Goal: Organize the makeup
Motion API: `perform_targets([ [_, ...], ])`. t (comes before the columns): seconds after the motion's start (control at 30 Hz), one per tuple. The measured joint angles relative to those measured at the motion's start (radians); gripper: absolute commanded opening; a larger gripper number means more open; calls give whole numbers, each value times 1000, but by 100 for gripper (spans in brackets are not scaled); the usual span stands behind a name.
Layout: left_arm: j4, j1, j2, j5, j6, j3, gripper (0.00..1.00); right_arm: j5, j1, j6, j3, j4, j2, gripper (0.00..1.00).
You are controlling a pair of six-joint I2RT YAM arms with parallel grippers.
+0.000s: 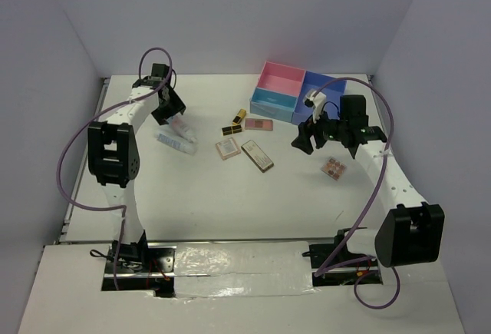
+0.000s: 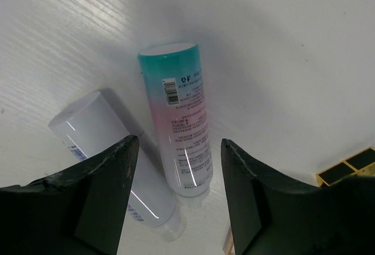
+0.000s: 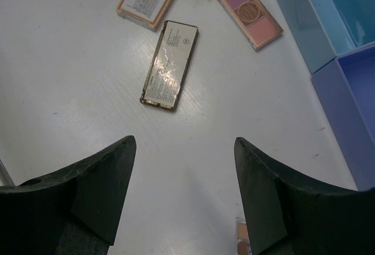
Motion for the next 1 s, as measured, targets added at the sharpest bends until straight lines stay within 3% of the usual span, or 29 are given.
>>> perform_targets([
  [0.6,-15,0,202,-1,6,139,58,-5,-24,0,5,7,48,76],
  [0.7,-11,0,204,11,6,141,52,-5,-26,0,11,7,54,76],
  [0.93,2,2,219,47,6,158,23,-6,-36,0,28,8,58,76],
  [1.0,15,2,222,65,5,159,19,-7,-42,0,29,8,58,76],
])
